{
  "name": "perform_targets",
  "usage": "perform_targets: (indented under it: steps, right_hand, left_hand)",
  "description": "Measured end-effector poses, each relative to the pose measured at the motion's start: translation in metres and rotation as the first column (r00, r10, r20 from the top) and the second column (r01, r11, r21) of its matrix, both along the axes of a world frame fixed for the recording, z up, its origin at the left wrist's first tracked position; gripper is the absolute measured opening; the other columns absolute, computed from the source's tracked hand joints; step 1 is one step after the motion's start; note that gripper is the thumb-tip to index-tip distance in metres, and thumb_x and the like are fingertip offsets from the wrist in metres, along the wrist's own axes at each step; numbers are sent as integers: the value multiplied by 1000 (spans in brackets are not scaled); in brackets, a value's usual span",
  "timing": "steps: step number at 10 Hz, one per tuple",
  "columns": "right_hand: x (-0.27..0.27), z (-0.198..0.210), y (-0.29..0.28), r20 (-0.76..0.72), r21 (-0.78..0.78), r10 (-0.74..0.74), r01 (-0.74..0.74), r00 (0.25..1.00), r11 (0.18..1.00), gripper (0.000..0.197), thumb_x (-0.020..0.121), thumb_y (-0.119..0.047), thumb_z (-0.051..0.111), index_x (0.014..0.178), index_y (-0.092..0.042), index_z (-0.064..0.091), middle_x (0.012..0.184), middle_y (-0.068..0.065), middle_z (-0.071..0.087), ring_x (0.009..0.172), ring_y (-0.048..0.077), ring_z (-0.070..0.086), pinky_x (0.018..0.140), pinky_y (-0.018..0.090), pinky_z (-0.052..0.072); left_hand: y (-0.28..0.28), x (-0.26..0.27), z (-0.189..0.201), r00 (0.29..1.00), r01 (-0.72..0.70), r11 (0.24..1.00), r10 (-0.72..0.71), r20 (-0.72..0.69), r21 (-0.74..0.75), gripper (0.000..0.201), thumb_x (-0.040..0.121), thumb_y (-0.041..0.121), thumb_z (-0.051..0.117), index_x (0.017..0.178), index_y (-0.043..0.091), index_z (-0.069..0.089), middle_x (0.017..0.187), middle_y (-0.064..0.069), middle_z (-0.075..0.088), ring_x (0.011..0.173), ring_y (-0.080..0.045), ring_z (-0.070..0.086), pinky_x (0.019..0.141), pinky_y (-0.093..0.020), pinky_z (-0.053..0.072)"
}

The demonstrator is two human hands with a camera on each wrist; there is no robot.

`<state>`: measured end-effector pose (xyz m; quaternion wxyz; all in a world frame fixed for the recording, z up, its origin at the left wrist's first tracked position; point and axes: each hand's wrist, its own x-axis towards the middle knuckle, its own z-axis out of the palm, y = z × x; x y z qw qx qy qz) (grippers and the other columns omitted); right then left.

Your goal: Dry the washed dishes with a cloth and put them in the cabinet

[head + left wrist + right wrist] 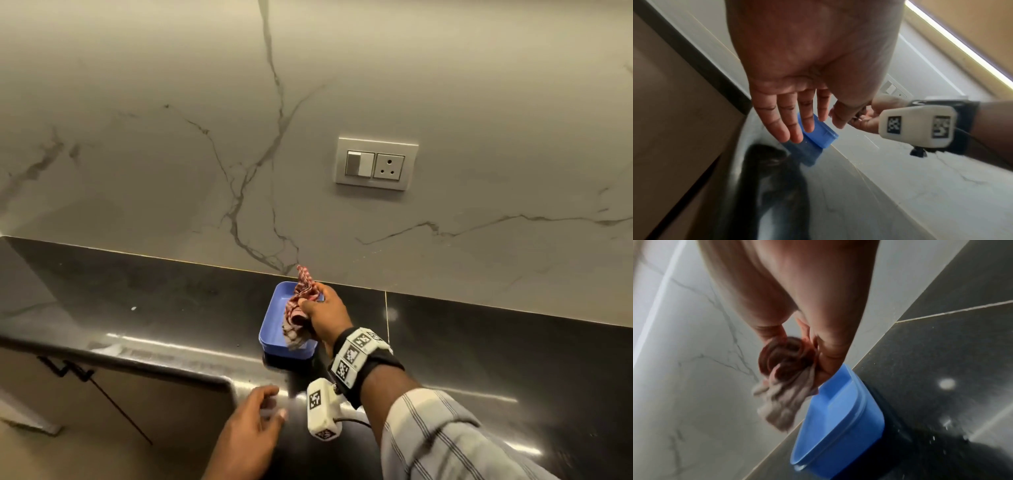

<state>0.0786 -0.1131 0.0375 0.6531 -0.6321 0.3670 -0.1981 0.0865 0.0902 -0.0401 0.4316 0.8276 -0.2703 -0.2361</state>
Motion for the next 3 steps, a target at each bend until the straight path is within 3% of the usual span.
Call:
perform_targets:
  steps: [1,2,3]
  right_hand:
    - [1,6,-2,-255,-123,182,-218,950,968,43,87,-12,59,125,-33,58,107,4,70,89,20,71,79,25,55]
    - [-12,8,-2,-480,-379,149,-357,865,854,41,91,-22,58,132,-21,59,126,10,66,116,28,62,94,26,45]
    - [-33,0,4,-336,-399,101,-239,936,885,35,89,-17,59,124,-21,65,118,3,70,107,21,65,92,26,49]
  left_hand:
    - [9,2,-15,1000,0,998,-1,23,59,36,82,28,77,99,52,56,101,16,68,84,16,62,73,-3,46]
    - [16,1,-27,999,-37,998,36,24,42,36,74,26,82,93,50,62,91,13,71,79,12,65,71,-7,50]
    - [26,0,-39,989,-135,991,134,63,11,29,62,27,86,69,48,66,72,2,70,70,3,65,62,-8,48]
